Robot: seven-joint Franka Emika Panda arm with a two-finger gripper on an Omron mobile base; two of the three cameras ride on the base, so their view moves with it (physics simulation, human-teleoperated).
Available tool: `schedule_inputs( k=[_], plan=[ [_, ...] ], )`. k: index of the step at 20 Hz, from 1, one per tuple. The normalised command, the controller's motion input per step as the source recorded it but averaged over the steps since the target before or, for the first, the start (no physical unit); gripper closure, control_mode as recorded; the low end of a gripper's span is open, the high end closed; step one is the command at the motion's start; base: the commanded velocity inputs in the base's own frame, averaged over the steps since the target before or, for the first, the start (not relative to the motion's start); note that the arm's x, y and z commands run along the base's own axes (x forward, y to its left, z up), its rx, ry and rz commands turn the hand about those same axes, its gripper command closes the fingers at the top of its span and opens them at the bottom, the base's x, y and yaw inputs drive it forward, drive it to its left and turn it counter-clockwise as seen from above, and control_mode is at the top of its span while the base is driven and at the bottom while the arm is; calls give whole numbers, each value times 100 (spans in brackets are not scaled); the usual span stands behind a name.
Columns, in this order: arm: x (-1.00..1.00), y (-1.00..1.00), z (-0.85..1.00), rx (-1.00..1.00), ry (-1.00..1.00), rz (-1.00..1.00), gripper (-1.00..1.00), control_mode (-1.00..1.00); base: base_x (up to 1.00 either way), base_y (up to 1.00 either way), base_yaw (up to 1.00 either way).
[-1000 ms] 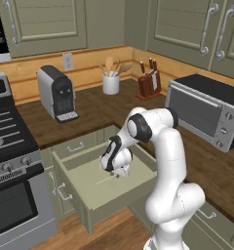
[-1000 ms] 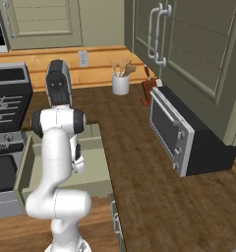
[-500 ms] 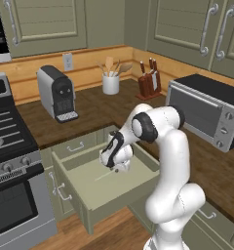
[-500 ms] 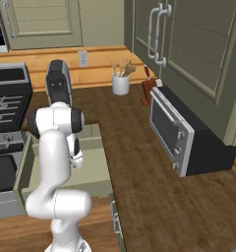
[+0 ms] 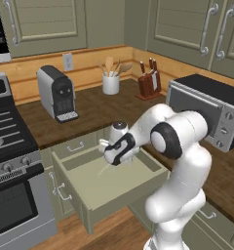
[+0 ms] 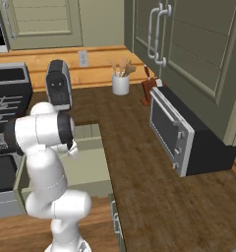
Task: Take a straw from the drawer in front and place it inside the glass cup on the dining counter.
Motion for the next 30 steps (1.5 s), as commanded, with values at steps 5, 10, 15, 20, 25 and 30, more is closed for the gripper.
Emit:
schedule_inputs(
  k=[5, 10, 15, 20, 25, 30],
  plan=[
    [-17, 0, 100, 0, -13, 31, 100, -100, 0, 0, 0],
    [-17, -3, 100, -4, -9, 39, 100, -100, 0, 0, 0],
    [-32, -1, 100, -22, -11, 36, 100, -100, 0, 0, 0],
    [-37, 0, 85, -27, -4, 20, 100, -100, 0, 0, 0],
    [-33, -4, 36, -7, 0, 6, 100, -100, 0, 0, 0],
    [-42, -24, 2, 0, 0, 0, 100, -100, 0, 0, 0]
  ],
)
